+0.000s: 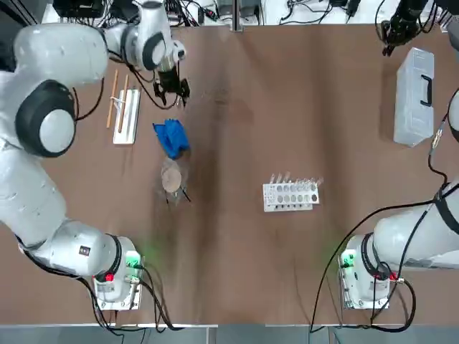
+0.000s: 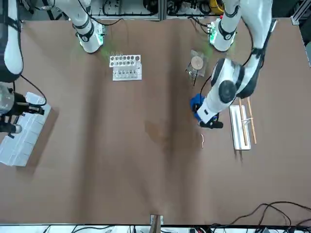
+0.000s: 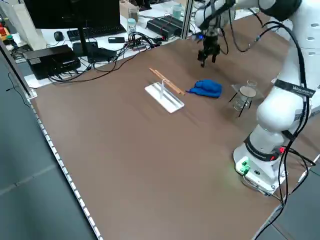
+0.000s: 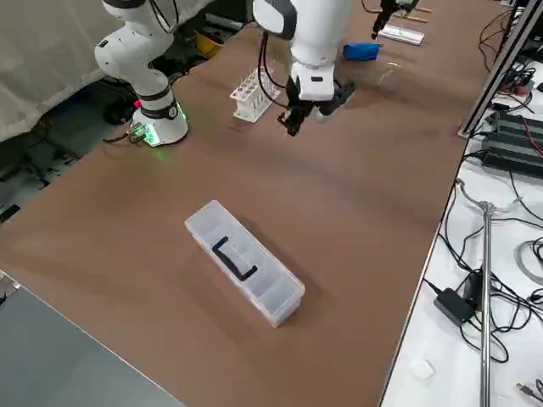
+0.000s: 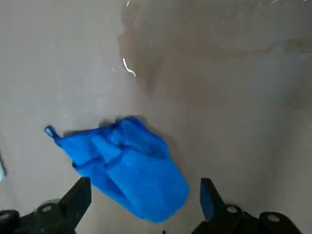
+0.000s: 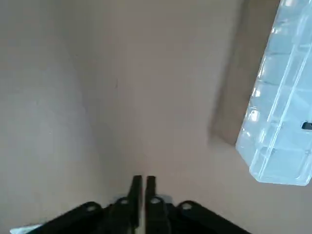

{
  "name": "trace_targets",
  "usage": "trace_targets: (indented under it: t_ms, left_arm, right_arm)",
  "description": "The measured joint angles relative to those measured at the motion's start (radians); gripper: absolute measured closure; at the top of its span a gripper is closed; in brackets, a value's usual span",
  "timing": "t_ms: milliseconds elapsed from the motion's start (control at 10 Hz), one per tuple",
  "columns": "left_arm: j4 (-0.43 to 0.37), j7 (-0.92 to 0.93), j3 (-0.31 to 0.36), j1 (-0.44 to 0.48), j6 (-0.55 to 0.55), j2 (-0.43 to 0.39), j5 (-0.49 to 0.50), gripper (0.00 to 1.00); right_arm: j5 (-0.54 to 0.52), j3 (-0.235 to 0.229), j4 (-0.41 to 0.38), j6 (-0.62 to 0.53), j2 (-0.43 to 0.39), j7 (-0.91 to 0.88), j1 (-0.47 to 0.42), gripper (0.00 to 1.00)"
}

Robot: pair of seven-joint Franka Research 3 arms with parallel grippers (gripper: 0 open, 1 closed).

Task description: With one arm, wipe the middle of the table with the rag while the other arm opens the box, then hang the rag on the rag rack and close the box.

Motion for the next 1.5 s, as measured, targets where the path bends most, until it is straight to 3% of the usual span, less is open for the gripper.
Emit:
trace_targets:
  t_ms: [300, 600, 800, 900, 1100, 1300, 1500]
  left_arm:
    - [-0.106, -0.032, 0.002, 0.001, 0.145, 0.077, 0.004, 0.04]
    - [-0.121, -0.039, 0.001, 0.000, 0.156, 0.091, 0.004, 0.49]
    - [-0.112, -0.037, 0.001, 0.001, 0.156, 0.083, 0.004, 0.80]
    - [-0.096, -0.028, 0.002, 0.001, 0.155, 0.075, 0.005, 0.89]
    - [-0.003, 0.015, 0.009, 0.006, 0.135, 0.071, 0.036, 0.89]
    - [0.113, 0.076, 0.021, 0.033, 0.028, 0.077, 0.055, 0.90]
    - [0.168, 0.139, 0.027, 0.089, 0.004, 0.121, 0.087, 0.91]
  right_arm:
    - [-0.058, -0.005, -0.021, 0.165, 0.127, 0.005, -0.022, 0.99]
    - [-0.063, -0.010, -0.021, 0.348, 0.290, -0.002, -0.153, 0.99]
    - [-0.063, -0.010, -0.016, 0.407, 0.333, 0.003, -0.183, 0.99]
    - [-0.063, -0.010, -0.015, 0.411, 0.335, 0.031, -0.185, 0.99]
    - [-0.074, -0.009, -0.013, 0.407, 0.335, 0.081, -0.184, 0.99]
    - [-0.119, -0.016, -0.012, 0.398, 0.335, 0.103, -0.184, 0.99]
    - [-0.178, -0.022, -0.011, 0.354, 0.335, 0.174, -0.182, 0.99]
